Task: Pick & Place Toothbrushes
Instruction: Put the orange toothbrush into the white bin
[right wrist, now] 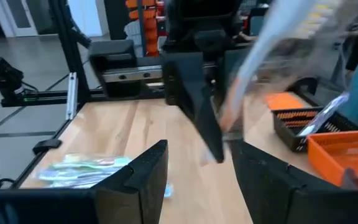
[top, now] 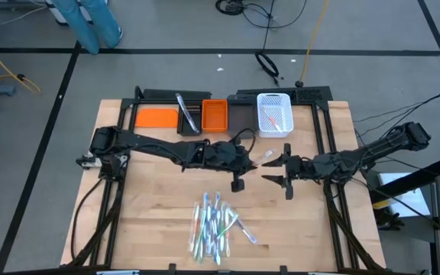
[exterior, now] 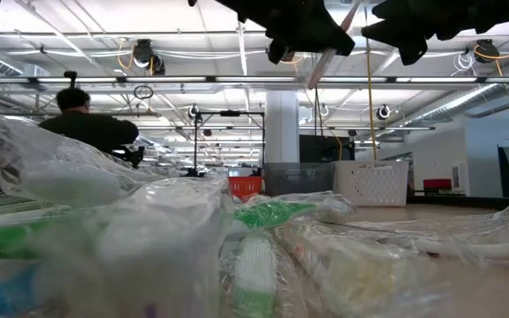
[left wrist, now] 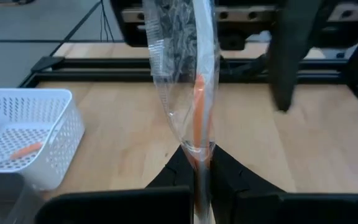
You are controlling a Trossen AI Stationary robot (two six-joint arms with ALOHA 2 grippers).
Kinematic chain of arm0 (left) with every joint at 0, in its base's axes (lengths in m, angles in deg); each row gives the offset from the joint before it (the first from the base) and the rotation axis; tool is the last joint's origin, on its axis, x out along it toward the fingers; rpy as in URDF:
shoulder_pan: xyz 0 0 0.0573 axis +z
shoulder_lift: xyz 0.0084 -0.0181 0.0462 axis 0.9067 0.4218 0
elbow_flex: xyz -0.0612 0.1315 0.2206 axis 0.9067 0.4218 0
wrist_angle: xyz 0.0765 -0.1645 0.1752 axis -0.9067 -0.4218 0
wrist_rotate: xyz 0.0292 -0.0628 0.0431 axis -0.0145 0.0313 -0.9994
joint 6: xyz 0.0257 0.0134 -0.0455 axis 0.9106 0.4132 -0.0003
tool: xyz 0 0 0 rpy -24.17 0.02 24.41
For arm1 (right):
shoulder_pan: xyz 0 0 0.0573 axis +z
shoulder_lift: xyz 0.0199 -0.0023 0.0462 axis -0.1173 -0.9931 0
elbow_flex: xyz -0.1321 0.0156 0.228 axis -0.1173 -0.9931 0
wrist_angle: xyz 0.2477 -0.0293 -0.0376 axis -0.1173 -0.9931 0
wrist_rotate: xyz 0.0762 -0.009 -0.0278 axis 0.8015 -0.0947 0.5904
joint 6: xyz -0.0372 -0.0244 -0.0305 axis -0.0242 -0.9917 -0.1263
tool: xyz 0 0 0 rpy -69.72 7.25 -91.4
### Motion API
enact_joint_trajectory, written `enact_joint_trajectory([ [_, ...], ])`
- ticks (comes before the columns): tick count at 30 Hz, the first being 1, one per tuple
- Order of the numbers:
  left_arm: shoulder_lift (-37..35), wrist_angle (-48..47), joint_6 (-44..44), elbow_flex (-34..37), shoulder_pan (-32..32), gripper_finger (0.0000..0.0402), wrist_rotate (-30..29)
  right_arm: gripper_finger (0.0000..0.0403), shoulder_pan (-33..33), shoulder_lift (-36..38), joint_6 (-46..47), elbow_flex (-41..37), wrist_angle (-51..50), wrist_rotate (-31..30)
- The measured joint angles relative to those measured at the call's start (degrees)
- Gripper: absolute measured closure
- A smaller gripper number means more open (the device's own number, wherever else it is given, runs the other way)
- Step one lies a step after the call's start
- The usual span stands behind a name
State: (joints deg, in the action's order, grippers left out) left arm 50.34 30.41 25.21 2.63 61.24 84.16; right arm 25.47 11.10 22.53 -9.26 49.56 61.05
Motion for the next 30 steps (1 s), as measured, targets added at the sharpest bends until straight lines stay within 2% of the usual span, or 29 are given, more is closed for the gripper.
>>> enact_joint_trajectory([
  [8,0.00,2.12,0.89,0.00,-0.07,0.0392,1.46,0.0232,-0.01,-0.02,-3.40,0.00,5.34,-1.47],
  [11,0.00,3.75,0.90,0.00,-0.07,0.0383,2.66,0.0232,-0.01,0.00,-4.42,0.00,6.43,-3.75],
  [14,0.02,4.96,1.52,0.00,-0.07,0.0391,3.80,0.0232,-0.24,-0.02,-5.48,0.00,7.12,-5.73],
  [21,0.04,6.18,1.95,0.00,0.02,0.0381,3.93,0.0232,-0.73,-0.87,-6.41,0.00,11.99,-2.92],
  [24,0.04,6.27,2.21,0.00,0.04,0.0392,3.78,0.0233,-0.75,-2.33,-7.72,0.00,14.91,-2.48],
  [27,0.06,6.42,2.21,0.00,0.04,0.0389,3.78,0.0249,-1.26,-4.06,-8.53,0.01,16.82,-2.46],
  [30,0.05,6.42,2.10,0.00,0.00,0.0375,3.78,0.0290,-1.79,-6.27,-8.78,0.00,19.24,-2.34],
])
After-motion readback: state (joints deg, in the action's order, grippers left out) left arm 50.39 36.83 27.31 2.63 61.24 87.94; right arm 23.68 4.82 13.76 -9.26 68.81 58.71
